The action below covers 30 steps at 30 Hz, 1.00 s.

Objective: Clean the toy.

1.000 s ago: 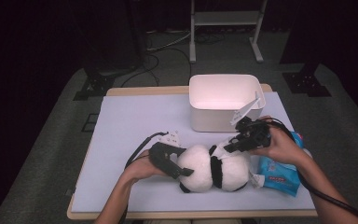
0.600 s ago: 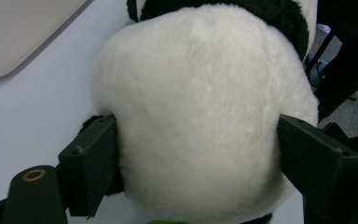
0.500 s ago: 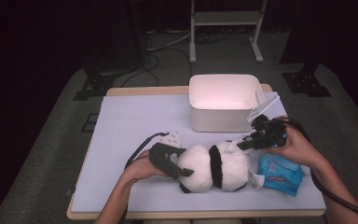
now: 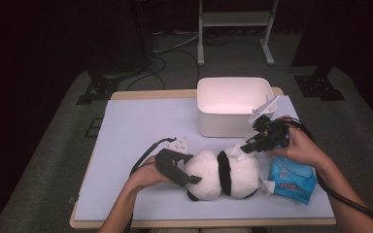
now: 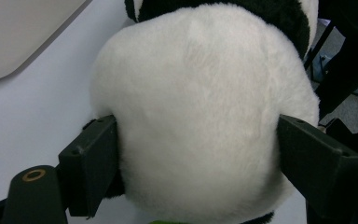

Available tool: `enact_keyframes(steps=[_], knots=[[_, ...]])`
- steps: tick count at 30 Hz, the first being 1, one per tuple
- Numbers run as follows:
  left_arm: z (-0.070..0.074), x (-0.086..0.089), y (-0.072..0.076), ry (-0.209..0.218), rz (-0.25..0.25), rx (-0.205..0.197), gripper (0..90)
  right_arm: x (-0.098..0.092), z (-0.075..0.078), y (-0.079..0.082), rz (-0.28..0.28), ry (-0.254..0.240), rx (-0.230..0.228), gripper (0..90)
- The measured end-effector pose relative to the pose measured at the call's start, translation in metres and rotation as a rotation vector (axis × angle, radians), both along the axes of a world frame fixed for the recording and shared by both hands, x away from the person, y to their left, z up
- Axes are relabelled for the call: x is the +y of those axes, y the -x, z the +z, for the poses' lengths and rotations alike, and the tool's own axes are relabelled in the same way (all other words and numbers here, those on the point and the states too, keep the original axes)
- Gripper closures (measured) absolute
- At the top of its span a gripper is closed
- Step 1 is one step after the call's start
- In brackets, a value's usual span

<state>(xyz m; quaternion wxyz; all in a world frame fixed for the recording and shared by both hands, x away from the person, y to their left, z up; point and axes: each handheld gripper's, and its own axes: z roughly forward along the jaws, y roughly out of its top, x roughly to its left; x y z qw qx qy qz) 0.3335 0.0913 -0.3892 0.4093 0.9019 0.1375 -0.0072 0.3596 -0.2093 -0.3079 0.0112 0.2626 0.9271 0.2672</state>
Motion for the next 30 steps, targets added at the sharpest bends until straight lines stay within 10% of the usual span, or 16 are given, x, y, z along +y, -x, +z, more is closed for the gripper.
enact_keyframes(steps=[11, 30], knots=[[0.000, 0.000, 0.000, -0.001, -0.002, -0.001, 16.7, 0.030, -0.005, -0.015, 0.041, 0.020, 0.014, 77.4], [0.000, 0.000, 0.000, 0.004, -0.009, -0.011, 16.7, -0.032, -0.012, 0.000, -0.063, -0.046, 0.017, 77.5]])
